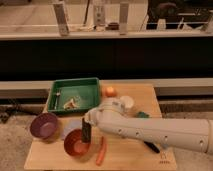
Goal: Wipe red bowl with eraser
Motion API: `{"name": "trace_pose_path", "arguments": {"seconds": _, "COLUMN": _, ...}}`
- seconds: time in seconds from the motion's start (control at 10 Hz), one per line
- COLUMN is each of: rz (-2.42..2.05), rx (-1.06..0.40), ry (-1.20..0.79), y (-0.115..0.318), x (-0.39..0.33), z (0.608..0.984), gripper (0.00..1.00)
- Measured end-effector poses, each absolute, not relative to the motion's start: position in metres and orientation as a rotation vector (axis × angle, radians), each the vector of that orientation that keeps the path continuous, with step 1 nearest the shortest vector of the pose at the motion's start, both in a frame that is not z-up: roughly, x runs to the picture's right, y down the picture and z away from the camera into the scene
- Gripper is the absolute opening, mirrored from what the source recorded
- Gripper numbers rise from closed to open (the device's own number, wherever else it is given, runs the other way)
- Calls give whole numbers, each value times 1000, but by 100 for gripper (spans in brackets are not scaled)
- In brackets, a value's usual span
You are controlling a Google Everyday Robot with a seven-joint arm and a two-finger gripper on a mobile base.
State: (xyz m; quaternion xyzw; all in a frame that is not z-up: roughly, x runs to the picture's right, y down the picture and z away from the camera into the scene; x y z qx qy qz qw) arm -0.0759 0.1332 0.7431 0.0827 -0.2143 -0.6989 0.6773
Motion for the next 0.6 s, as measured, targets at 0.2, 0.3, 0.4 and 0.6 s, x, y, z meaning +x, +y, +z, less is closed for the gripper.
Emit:
{"name": "trace_pose_path", "arguments": {"seconds": 0.2, "rz": -1582, "rx": 192, "ry": -524, "y": 135, "x": -87, "z": 758, "gripper": 0}}
{"name": "trace_pose_path", "arguments": {"seconds": 0.3, "rz": -1588, "rx": 196, "ry": -544, "y": 135, "x": -96, "z": 763, "gripper": 0}}
{"name": "trace_pose_path", "arguments": {"seconds": 0.4, "rz": -1598, "rx": 203, "ry": -572, "y": 137, "x": -111, "z": 769, "gripper": 0}}
{"name": "trace_pose_path", "arguments": {"seconds": 0.6, "rz": -1604, "rx": 215, "ry": -620, "y": 140, "x": -128, "z": 776, "gripper": 0}}
